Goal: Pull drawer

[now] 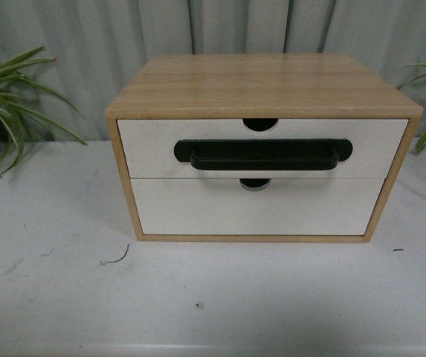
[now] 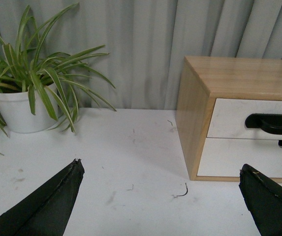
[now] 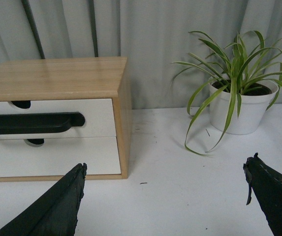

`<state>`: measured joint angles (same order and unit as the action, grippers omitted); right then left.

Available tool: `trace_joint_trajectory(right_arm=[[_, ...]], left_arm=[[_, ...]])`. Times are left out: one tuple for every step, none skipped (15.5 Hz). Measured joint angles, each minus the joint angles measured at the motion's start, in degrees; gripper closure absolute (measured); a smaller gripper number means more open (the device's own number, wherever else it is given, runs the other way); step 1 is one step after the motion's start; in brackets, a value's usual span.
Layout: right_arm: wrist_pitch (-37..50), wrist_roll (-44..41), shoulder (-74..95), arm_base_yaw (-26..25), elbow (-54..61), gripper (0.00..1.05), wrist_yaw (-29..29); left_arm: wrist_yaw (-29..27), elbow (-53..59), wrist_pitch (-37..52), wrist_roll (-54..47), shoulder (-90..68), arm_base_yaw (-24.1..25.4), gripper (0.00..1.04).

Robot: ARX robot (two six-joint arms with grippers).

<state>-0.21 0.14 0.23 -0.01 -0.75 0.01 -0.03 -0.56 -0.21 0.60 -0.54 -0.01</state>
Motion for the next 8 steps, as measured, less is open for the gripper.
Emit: trace_joint_trajectory(right_arm=[[0.0, 0.0, 0.0, 0.0, 0.0, 0.06, 0.0], [0.0, 0.0, 0.0, 0.0, 0.0, 0.06, 0.0], [0.0, 0.0, 0.0, 0.0, 0.0, 0.06, 0.0], [0.0, 0.0, 0.0, 0.0, 0.0, 0.06, 0.0], [0.0, 0.0, 0.0, 0.0, 0.0, 0.06, 0.0], [0.0, 0.0, 0.0, 0.0, 0.0, 0.06, 0.0], [0.0, 0.0, 0.0, 0.0, 0.0, 0.06, 0.0], [0.0, 0.0, 0.0, 0.0, 0.0, 0.06, 0.0]], left_arm=[[0.0, 0.0, 0.0, 0.0, 0.0, 0.0, 0.07], [0.0, 0.0, 0.0, 0.0, 0.0, 0.0, 0.07], [0.0, 0.0, 0.0, 0.0, 0.0, 0.0, 0.07], [0.0, 0.0, 0.0, 0.0, 0.0, 0.0, 0.07], [0.0, 0.0, 0.0, 0.0, 0.0, 0.0, 0.07], [0.0, 0.0, 0.0, 0.0, 0.0, 0.0, 0.07], [0.0, 0.0, 0.0, 0.0, 0.0, 0.0, 0.07], [0.0, 0.0, 0.0, 0.0, 0.0, 0.0, 0.07]])
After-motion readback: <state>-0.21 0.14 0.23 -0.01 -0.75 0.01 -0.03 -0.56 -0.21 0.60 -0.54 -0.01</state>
